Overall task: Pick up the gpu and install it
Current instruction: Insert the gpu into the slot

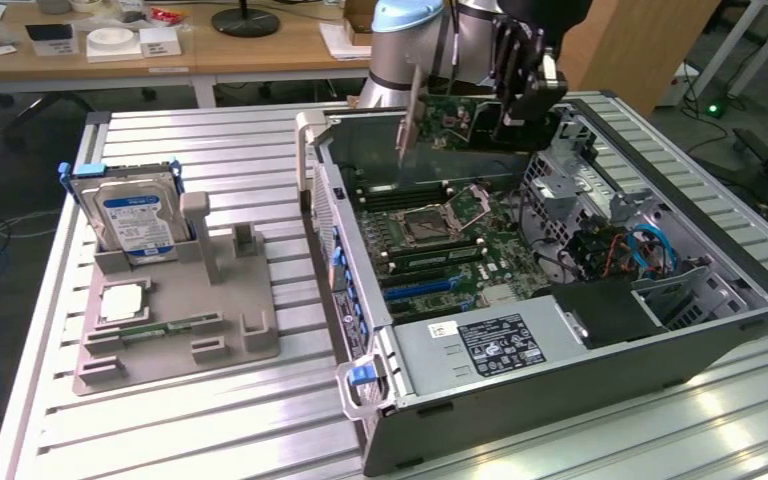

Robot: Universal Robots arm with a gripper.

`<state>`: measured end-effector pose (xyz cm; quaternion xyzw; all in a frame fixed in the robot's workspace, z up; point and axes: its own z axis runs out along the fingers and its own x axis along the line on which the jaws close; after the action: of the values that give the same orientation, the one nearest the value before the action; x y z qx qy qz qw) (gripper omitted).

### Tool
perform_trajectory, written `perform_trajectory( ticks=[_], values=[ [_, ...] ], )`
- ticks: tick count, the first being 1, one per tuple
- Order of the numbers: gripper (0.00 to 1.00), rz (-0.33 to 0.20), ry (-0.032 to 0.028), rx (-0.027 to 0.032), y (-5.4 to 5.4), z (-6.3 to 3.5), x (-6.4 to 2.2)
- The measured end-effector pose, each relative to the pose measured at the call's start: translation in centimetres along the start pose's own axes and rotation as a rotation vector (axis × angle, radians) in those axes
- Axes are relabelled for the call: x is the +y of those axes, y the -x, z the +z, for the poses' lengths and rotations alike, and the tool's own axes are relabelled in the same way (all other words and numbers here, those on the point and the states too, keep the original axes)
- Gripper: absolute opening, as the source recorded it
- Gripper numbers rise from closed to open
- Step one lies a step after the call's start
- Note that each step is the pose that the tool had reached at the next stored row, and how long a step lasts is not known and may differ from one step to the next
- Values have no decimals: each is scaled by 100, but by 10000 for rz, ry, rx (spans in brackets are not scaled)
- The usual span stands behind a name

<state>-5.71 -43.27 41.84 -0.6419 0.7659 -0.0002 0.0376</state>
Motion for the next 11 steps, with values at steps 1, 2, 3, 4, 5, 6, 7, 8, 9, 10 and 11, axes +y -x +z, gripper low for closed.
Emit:
perform_trajectory(
  ticks=[1, 2, 3, 4, 5, 6, 7, 8, 9, 10, 11],
  values=[
    [27, -140, -6, -10, 0, 1, 0],
    [27, -274, -10, -18, -1, 2, 0],
    [27, -403, -16, -27, -2, 2, 0],
    [27, -529, -22, -35, -2, 3, 0],
    [27, -654, -27, -43, -3, 3, 0],
    [27, -776, -31, -52, -4, 4, 0],
    [27, -893, -35, -59, -5, 4, 0],
    [27, -1014, -39, -67, -6, 5, 0],
    [27, -1126, -41, -74, -7, 5, 0],
    [27, -1239, -44, -82, -8, 6, 0],
    [27, -1357, -46, -89, -9, 6, -1]
  ],
)
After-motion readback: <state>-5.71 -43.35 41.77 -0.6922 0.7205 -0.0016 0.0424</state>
